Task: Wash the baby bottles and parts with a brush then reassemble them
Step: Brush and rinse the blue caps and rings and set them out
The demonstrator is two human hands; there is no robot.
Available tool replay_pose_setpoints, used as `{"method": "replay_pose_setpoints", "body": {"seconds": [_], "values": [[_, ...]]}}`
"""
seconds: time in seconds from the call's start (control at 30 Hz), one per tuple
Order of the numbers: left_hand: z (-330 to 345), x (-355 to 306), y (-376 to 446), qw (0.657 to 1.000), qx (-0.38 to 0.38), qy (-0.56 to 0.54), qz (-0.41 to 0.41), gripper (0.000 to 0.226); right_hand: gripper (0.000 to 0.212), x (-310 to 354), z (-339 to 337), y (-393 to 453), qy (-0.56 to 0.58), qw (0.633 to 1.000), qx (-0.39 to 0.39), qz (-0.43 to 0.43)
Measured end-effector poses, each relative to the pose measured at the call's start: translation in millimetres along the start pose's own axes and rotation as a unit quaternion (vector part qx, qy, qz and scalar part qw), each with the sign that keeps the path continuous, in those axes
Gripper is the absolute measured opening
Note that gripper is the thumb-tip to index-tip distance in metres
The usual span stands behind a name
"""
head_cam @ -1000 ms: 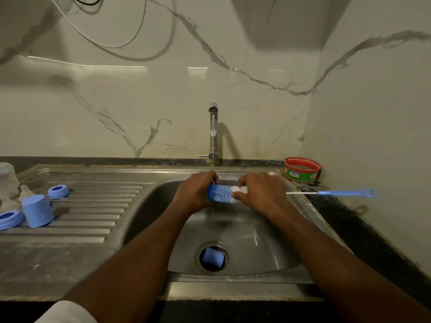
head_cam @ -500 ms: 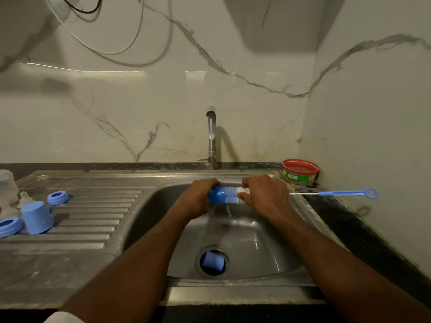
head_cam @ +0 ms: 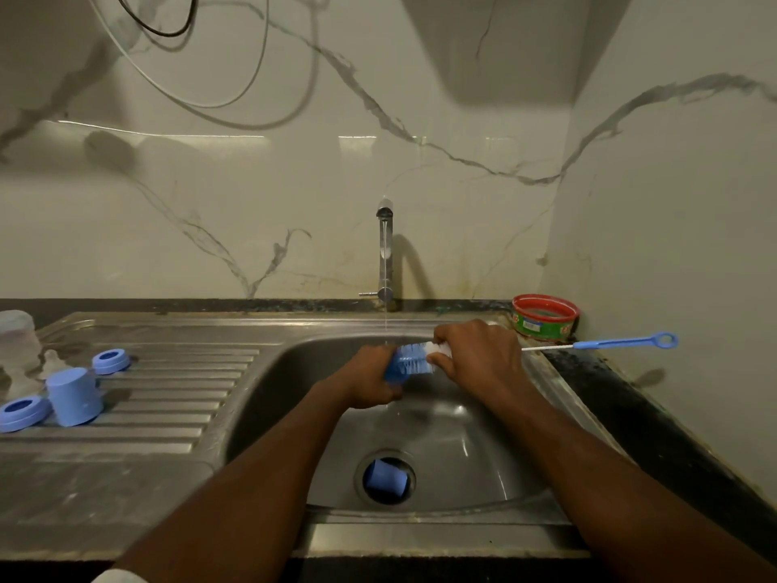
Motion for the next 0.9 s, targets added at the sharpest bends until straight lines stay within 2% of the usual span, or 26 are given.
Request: {"method": "replay_pose_setpoints", "body": {"seconds": [0.1, 0.23, 0.3, 0.37, 0.47, 0.53, 0.63, 0.77, 0.9], "values": [[-14, -2, -1, 0.999, -0.045, 0.022, 0.014, 0.064, 0.035, -7, 5, 0, 0.021, 1.0, 0.014, 0.018], [-41, 5, -1, 0.989, -0.144, 0.005, 0.024, 0.063, 0.041, 5, 6, 0, 0.054, 0.997, 0.039, -0.028], [-38, 11, -1, 0.99, -0.139, -0.009, 0.007, 0.068, 0.039, 18, -2, -2, 0.048, 0.996, 0.019, -0.07], [-23, 8, -1, 0.996, -0.088, -0.031, 0.009, 0.067, 0.037, 24, -9, -4, 0.023, 0.996, -0.012, -0.085], [-3, 1, 0, 0.998, -0.009, -0.06, 0.014, 0.064, 0.034, 13, -9, -2, 0.019, 0.999, -0.023, -0.035], [-1, -1, 0, 0.999, 0.001, -0.039, 0.014, 0.067, 0.034, 2, -3, -1, 0.018, 1.0, -0.011, 0.006], [-11, 4, 0, 0.999, -0.027, 0.027, 0.01, 0.062, 0.036, -11, 9, -1, 0.017, 0.999, 0.018, 0.048], [-38, 8, -1, 0.992, -0.119, 0.033, -0.008, 0.054, 0.039, -4, 12, 2, 0.045, 0.997, 0.05, 0.034], [-42, 8, -6, 0.987, -0.151, 0.042, -0.021, 0.055, 0.036, 13, -5, 0, 0.024, 0.999, 0.003, -0.021]]}}
Point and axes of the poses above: each hand's wrist, its own y-axis towards the middle knuckle, its own z-axis out of the palm, x = y × z, the point moved 10 cm from there along y, towards the middle knuckle, and after that the axes turned 5 degrees about -x, right-handed, at the moved point
